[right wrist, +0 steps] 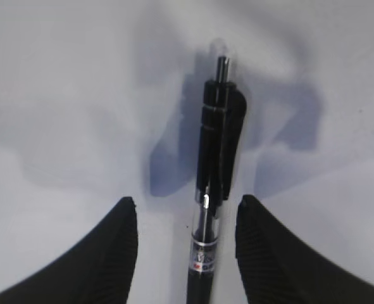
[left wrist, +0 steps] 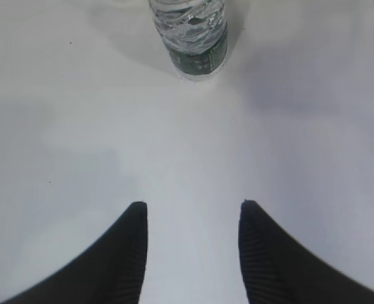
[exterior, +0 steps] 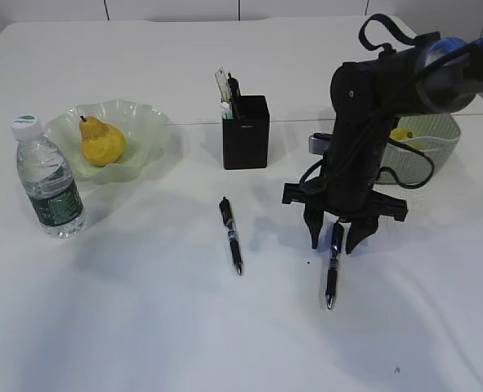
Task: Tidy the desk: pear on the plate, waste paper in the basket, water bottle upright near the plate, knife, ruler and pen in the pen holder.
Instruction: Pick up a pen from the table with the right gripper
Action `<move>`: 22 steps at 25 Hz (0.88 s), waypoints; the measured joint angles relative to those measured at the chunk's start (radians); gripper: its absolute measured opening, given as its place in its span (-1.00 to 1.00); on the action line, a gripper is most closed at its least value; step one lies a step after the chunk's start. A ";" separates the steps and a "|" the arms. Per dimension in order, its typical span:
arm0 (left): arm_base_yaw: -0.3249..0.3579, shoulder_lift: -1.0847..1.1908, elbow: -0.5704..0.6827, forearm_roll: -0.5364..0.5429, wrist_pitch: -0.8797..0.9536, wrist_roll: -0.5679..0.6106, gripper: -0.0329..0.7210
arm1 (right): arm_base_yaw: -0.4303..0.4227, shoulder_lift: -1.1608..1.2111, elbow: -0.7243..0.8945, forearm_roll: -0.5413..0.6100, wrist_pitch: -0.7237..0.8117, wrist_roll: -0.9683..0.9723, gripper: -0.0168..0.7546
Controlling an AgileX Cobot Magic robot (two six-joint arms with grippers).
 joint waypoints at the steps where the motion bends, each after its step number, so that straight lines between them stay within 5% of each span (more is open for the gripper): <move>1: 0.000 0.000 0.000 0.000 0.000 0.000 -0.04 | 0.000 0.000 0.000 -0.007 0.000 0.000 0.10; 22: 0.000 0.000 0.000 0.004 0.002 0.000 -0.04 | 0.000 0.013 0.000 -0.048 -0.022 0.002 0.10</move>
